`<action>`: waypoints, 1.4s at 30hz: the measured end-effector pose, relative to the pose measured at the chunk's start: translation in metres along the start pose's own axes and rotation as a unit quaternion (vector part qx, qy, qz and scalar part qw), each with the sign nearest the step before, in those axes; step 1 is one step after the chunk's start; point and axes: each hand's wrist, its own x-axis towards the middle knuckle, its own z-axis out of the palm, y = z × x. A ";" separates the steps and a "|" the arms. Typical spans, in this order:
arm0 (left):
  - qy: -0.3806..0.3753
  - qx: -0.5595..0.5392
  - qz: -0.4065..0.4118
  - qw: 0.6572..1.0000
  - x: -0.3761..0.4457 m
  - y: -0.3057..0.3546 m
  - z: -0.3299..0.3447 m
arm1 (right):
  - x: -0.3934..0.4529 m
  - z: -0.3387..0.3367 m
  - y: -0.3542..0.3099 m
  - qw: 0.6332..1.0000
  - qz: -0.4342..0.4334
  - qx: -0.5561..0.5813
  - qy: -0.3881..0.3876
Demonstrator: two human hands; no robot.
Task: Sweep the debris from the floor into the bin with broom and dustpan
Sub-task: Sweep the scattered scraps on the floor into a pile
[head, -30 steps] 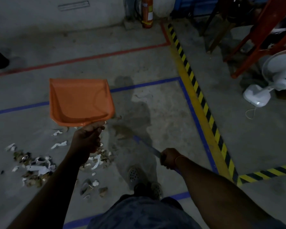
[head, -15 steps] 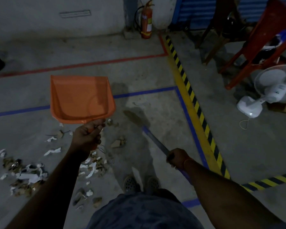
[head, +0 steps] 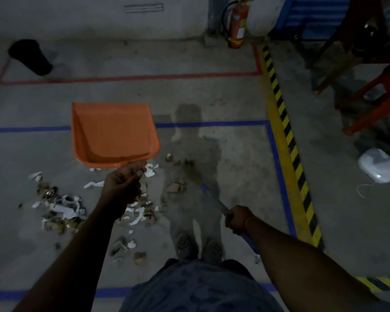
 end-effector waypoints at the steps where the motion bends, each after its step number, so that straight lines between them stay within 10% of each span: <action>1: 0.010 0.008 -0.003 1.000 -0.002 -0.001 -0.002 | 0.001 0.002 -0.009 0.999 -0.024 -0.031 -0.021; 11: 0.019 -0.008 -0.005 1.000 -0.007 -0.011 -0.012 | -0.002 0.011 -0.042 0.992 -0.105 -0.054 -0.052; 25: 0.034 -0.031 0.000 0.999 -0.008 -0.017 -0.040 | 0.009 0.021 0.002 0.999 0.031 -0.019 -0.015; 42: 0.076 -0.043 0.016 0.996 0.000 -0.015 -0.082 | 0.022 0.011 -0.080 0.992 -0.112 -0.061 -0.005</action>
